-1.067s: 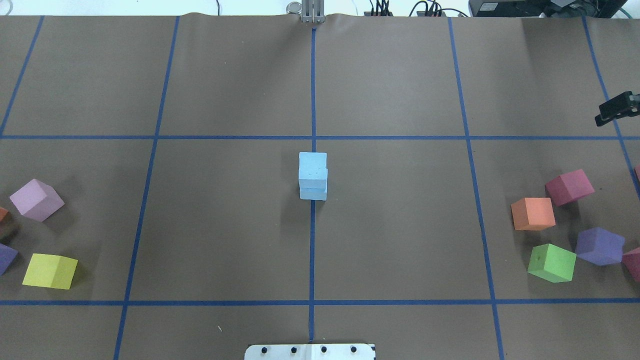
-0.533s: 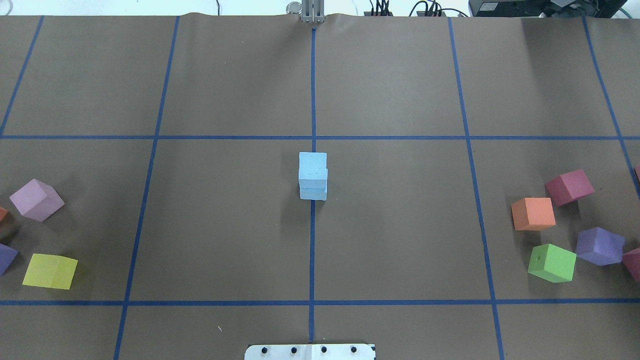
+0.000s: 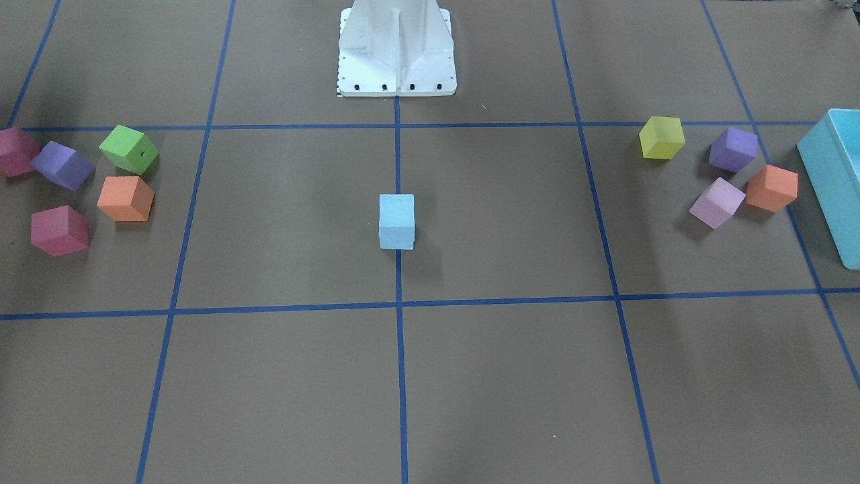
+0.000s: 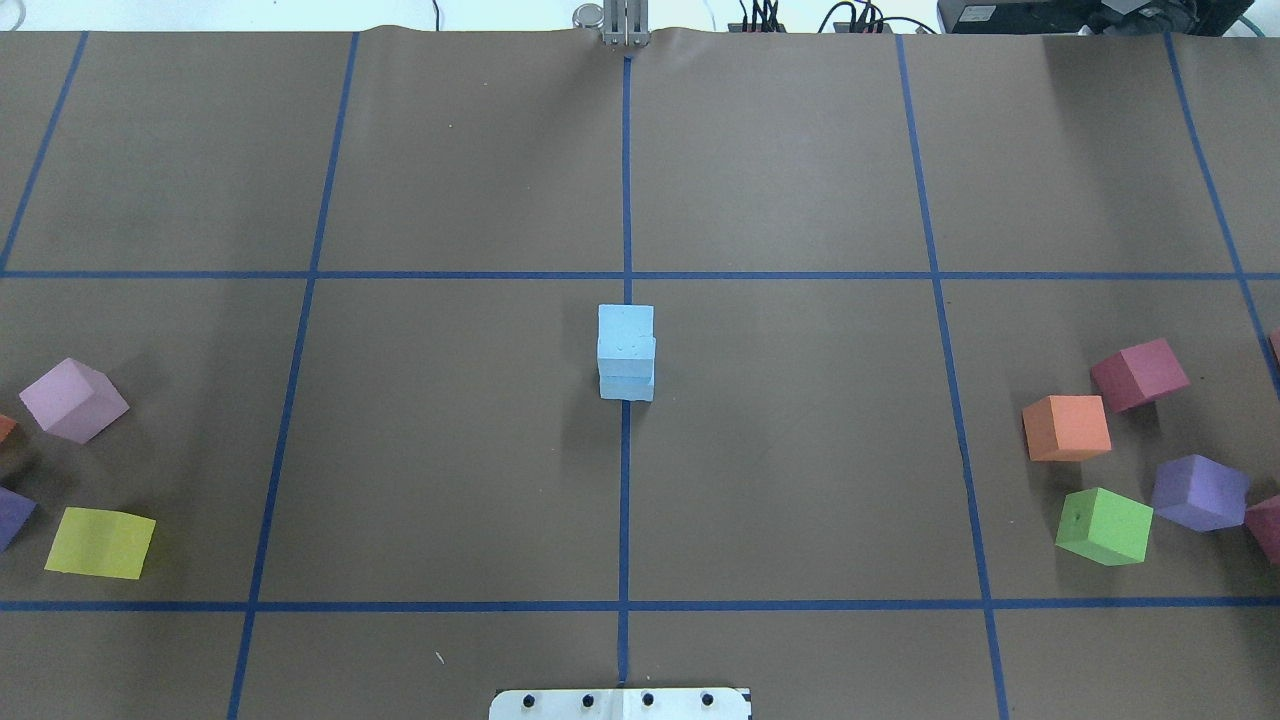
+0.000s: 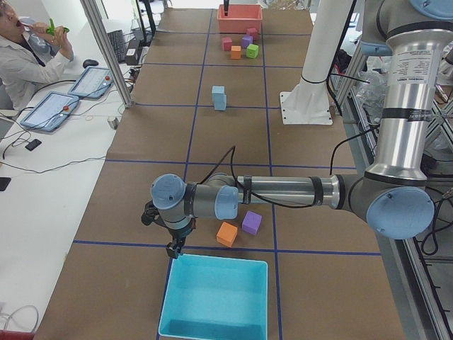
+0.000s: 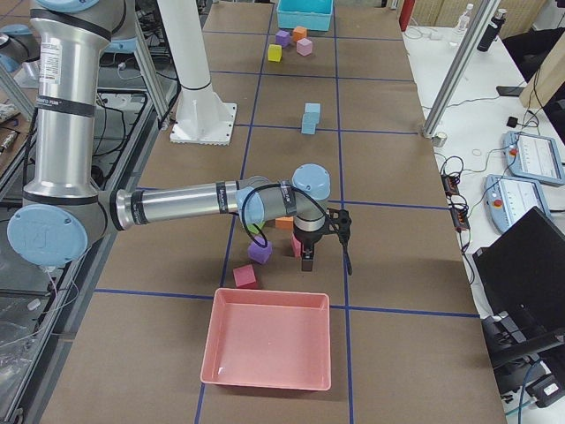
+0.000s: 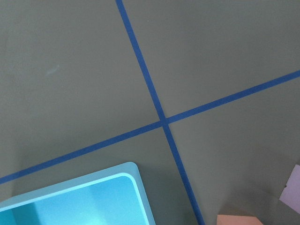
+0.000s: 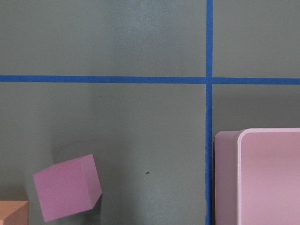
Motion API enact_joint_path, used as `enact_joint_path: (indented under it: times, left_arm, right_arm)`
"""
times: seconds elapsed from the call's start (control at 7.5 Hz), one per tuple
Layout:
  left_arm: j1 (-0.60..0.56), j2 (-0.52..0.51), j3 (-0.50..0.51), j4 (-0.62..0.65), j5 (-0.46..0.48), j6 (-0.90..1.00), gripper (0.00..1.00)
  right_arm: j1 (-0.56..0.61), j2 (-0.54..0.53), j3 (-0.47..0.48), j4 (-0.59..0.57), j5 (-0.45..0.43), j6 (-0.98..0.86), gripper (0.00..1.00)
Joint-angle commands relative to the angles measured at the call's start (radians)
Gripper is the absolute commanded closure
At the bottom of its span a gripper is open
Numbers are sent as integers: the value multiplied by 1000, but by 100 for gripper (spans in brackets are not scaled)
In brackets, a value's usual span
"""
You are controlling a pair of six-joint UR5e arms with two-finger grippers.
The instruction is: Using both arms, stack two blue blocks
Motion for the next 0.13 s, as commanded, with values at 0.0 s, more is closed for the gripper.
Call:
enact_joint_path:
  times: [0.0]
  left_arm:
    - [0,14,-3,-10,-3,-2,0]
  right_arm:
    - [0,-2,0,0,-1,0,0]
